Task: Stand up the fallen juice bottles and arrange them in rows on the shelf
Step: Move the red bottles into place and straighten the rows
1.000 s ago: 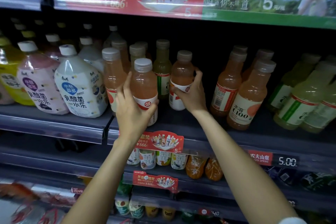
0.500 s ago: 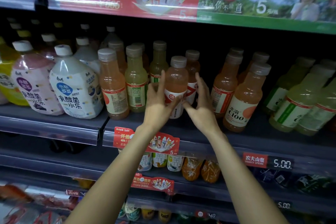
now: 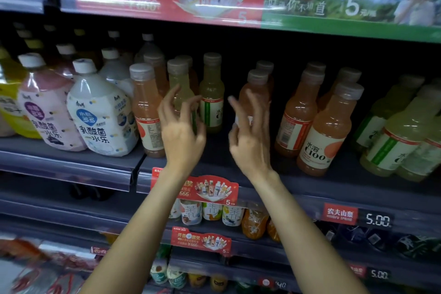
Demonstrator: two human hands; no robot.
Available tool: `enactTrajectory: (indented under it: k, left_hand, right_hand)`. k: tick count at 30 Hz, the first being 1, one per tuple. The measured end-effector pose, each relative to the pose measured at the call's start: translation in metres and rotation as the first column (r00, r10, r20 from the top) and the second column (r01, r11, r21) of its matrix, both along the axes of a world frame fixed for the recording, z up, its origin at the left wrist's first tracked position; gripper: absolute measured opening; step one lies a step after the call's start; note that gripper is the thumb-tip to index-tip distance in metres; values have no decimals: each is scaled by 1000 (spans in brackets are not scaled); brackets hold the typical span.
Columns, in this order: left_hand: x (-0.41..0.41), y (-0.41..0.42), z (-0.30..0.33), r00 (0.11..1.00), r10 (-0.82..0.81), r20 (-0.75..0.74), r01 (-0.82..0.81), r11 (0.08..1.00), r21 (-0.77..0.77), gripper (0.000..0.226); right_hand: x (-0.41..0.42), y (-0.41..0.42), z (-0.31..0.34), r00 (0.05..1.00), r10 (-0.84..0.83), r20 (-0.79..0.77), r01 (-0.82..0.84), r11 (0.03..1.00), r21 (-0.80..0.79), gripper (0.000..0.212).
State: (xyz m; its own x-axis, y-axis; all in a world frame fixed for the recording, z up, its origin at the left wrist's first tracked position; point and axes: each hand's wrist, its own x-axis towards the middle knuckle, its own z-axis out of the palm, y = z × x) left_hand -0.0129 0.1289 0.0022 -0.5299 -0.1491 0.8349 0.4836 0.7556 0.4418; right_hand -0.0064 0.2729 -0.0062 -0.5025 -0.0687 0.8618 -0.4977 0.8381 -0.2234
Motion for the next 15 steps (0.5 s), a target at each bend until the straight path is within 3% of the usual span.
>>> enactTrajectory:
  k: [3,6,9,15]
  left_hand:
    - [-7,-5,6,999,-25,25,27,997,-73,47]
    - [-14,-3,11,994,-72,78,75,996,-40,52]
    - [-19,-2,17,991,-96,88,89,993,83,51]
    - [-27,-3,26,985,-72,159,49,988,147,72]
  right_hand:
    - [-10,-21,19,980,184,82,-183,983,-22,50]
    - [-38,-39,37,961,112,253,-75,986,-151,56]
    - [-74,-46,45,935,-22,353,60,994,-95,58]
    - [-76,-49,50,912,130,388,-56,979,-196,43]
